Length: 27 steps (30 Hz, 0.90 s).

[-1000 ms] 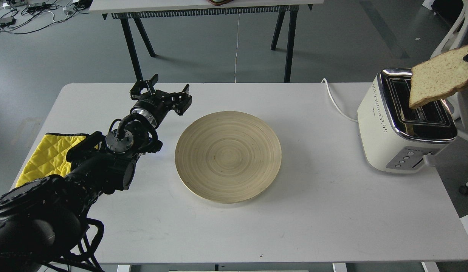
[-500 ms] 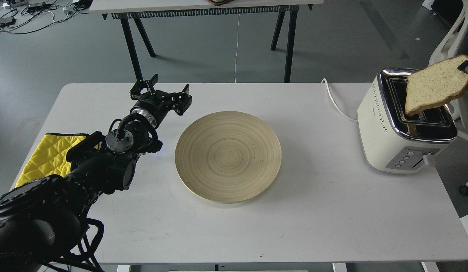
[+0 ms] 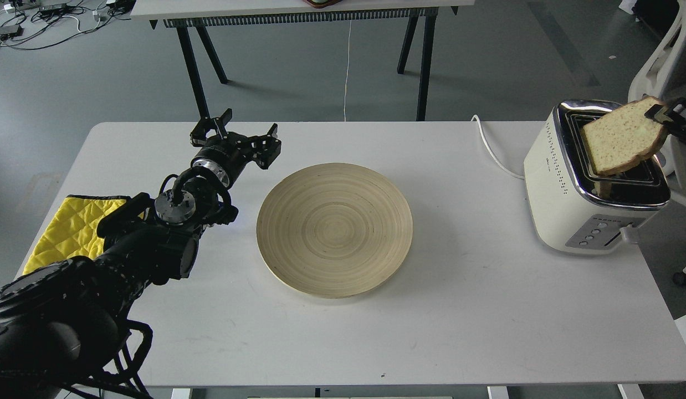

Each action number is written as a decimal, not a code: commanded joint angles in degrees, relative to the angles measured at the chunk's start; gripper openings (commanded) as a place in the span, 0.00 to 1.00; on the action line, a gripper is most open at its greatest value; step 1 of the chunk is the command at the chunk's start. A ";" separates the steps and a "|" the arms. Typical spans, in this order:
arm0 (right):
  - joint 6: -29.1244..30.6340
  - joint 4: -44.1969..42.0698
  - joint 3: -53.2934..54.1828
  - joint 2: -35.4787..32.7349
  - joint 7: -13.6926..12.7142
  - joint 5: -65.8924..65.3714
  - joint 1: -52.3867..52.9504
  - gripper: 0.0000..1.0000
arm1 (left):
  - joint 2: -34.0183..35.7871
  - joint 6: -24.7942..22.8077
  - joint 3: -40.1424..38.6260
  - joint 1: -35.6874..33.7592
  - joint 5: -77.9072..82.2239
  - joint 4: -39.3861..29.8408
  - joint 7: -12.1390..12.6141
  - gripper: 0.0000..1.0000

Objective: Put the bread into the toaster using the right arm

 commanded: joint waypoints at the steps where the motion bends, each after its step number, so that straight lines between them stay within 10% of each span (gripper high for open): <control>1: -0.01 -0.31 0.00 1.68 -0.25 -0.09 -0.43 0.01 | 0.00 0.00 0.00 0.00 0.01 -0.01 0.00 1.00; 5: -1.06 -0.92 0.00 3.44 -0.87 0.00 -1.39 0.07 | 0.00 0.00 0.00 0.00 0.01 -0.01 0.00 1.00; 20: -5.01 -4.00 0.79 5.90 -0.60 1.05 -1.48 0.98 | 0.00 0.00 0.00 0.00 -0.08 -0.01 0.00 1.00; 27: -5.19 -3.91 6.31 6.60 -0.60 2.10 -0.87 0.98 | 0.00 0.00 0.00 0.00 0.01 -0.01 0.00 1.00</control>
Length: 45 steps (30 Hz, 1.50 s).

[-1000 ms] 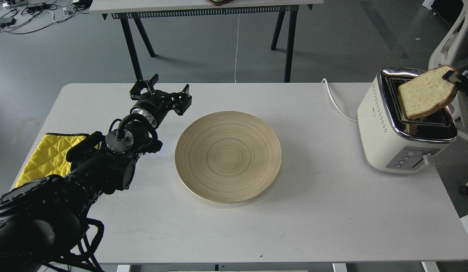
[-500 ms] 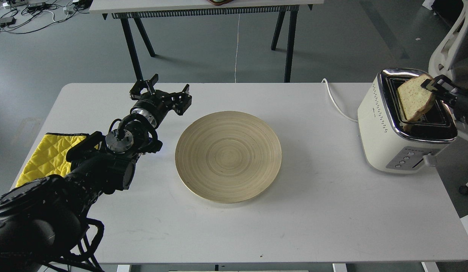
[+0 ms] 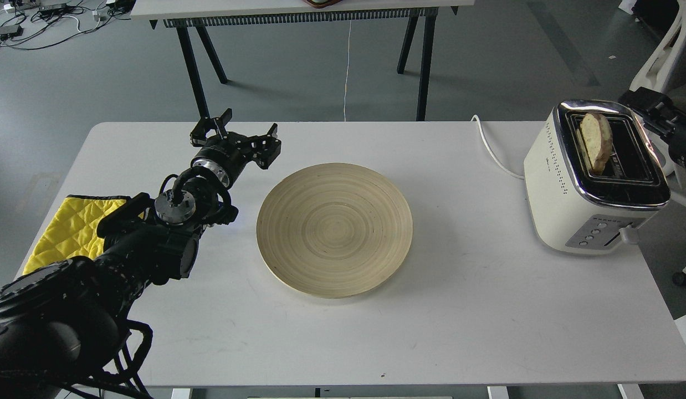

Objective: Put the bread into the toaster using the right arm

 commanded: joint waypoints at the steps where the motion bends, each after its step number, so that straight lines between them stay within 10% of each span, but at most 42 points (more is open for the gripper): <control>1: -0.09 -0.02 5.36 0.99 -0.02 1.58 0.16 0.98 | 0.00 0.00 0.00 0.00 0.06 0.01 0.00 1.00; 11: 0.00 -0.37 18.38 10.38 1.81 17.83 -0.28 0.98 | 0.00 0.00 0.00 0.00 0.06 0.01 0.00 1.00; 19: 0.97 -4.40 18.56 25.84 18.77 33.12 -4.58 0.99 | 0.00 0.00 0.00 0.00 -0.02 0.01 0.00 1.00; 25: 9.83 -13.71 20.22 36.92 24.23 38.05 -10.38 0.99 | 0.00 0.00 0.00 0.00 0.06 0.01 0.00 1.00; 34: 33.47 -32.53 29.28 46.69 25.11 47.02 -19.44 0.99 | 0.00 0.00 0.00 0.00 0.06 0.01 0.00 1.00; 45: 36.18 -33.33 28.75 47.58 25.47 46.94 -22.34 0.99 | 0.00 0.00 0.00 0.00 0.06 0.01 0.00 1.00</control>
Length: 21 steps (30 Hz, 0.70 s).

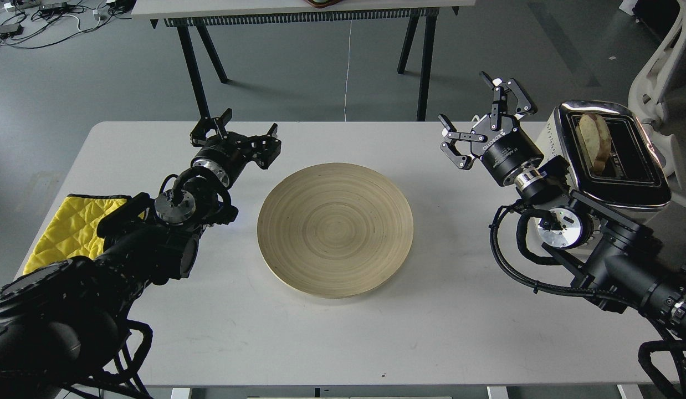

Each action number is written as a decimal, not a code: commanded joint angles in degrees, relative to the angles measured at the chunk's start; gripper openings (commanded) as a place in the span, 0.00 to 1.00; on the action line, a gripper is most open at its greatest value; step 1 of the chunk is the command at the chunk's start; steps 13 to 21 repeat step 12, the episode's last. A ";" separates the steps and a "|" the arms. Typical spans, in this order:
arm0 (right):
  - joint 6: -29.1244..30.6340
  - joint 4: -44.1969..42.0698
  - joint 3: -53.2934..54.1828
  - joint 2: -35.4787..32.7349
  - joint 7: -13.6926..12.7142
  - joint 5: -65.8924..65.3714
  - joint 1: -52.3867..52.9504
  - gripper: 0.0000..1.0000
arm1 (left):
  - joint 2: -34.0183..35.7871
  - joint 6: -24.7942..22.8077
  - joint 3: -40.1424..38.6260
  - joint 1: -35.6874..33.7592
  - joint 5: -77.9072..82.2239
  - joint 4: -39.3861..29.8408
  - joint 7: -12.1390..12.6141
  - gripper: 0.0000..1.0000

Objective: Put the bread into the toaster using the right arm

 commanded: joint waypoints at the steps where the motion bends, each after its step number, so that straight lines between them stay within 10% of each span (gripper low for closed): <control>1: 0.03 -0.01 -0.07 0.45 0.11 -0.09 -0.98 0.99 | 0.00 0.00 0.00 0.00 0.03 -0.01 0.00 1.00; 21: 0.03 0.08 0.37 1.16 0.20 -0.09 -2.12 0.99 | 0.00 0.00 0.00 0.00 0.03 -0.01 0.00 1.00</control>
